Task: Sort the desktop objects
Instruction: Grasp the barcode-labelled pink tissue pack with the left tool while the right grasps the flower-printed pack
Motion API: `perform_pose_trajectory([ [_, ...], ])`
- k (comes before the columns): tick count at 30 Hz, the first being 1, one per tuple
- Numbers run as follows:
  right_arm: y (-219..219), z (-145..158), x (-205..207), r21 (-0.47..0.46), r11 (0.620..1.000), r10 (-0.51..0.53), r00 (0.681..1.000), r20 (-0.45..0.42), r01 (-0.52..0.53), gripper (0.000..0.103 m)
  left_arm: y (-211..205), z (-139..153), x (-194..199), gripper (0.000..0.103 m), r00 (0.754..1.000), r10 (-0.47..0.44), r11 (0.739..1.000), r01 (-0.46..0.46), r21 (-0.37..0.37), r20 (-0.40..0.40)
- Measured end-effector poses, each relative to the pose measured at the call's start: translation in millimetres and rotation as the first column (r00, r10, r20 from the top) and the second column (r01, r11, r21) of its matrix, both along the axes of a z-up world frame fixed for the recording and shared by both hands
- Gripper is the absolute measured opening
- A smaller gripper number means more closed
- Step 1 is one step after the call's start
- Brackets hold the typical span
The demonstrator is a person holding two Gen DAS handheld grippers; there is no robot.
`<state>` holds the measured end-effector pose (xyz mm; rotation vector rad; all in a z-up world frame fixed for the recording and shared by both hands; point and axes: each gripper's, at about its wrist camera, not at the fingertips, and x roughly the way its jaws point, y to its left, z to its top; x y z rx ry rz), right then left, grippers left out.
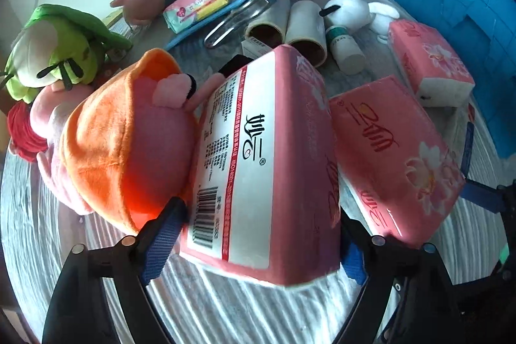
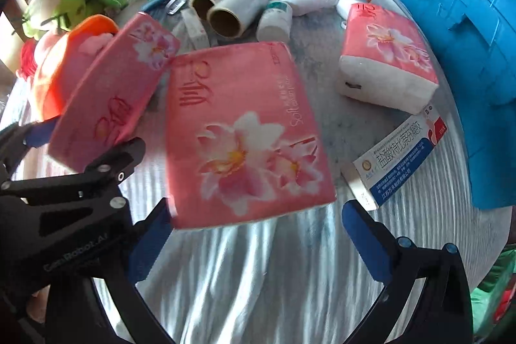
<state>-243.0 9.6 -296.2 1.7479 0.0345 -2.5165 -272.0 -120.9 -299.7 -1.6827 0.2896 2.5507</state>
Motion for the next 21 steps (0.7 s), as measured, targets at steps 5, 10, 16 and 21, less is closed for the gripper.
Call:
perform_pose_trajectory([
  [5,22.1,-3.8,-5.0,-0.063,0.998,-0.017,1.0,0.02,0.018,0.103,-1.7,-15.4,-13.4,0.095,0.998,0.014,0.998,-0.017,0.055,0.053],
  [10,29.7,5.3,-7.3,-0.063,0.998,0.022,1.0,-0.01,-0.023,0.103,6.0,-20.6,-6.1,0.103,1.0,-0.026,0.999,0.025,0.043,0.012],
  [16,32.0,4.7,-13.9,-0.057,0.995,0.078,0.996,-0.038,-0.08,0.103,6.4,-19.5,-2.8,0.103,1.0,0.001,0.998,-0.001,0.058,0.004],
  [21,41.6,14.4,-13.6,-0.111,0.99,0.085,0.994,-0.068,-0.092,0.103,6.4,-18.1,3.2,0.103,1.0,0.001,0.997,-0.002,0.071,0.004],
])
